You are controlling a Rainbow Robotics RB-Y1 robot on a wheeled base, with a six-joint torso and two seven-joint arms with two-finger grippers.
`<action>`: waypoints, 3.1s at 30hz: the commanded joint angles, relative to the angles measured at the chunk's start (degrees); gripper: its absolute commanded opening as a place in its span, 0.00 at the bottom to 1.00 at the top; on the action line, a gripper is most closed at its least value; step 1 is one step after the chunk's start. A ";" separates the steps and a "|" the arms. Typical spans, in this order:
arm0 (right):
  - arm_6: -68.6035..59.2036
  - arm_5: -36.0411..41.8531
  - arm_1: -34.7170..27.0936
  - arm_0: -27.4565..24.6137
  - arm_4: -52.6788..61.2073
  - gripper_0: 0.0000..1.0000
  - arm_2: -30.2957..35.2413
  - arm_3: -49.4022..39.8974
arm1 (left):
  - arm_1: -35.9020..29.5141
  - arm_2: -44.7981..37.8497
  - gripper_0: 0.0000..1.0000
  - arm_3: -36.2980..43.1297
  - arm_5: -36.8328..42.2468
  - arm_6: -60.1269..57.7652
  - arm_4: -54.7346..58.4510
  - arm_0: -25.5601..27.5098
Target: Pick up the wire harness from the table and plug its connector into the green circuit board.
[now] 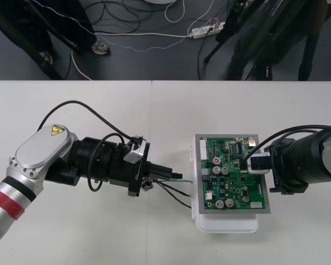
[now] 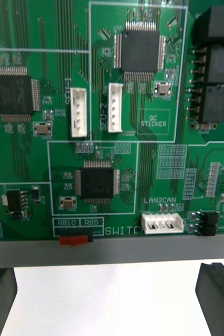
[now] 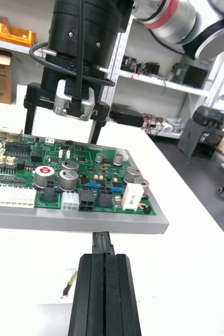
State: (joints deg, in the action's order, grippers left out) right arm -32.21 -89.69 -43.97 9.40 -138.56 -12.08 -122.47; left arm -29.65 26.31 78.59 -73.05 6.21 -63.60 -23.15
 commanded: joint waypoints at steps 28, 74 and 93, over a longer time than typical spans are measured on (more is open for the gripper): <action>0.57 -0.31 2.22 2.11 0.31 1.00 -0.75 -1.90 | 6.45 0.59 0.00 2.89 8.98 8.91 -6.27 1.79; -7.52 -0.31 2.66 3.08 -1.53 1.00 -2.16 -1.90 | 7.50 3.14 0.00 3.24 8.98 11.99 -6.54 1.79; -5.67 -0.31 2.66 3.17 -1.45 1.00 -2.16 -1.90 | 7.50 3.22 0.00 3.24 9.60 12.07 -7.24 2.23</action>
State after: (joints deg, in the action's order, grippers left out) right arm -38.66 -90.20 -42.00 10.84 -140.26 -13.24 -122.56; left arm -23.79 28.25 79.49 -65.79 14.89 -70.44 -21.88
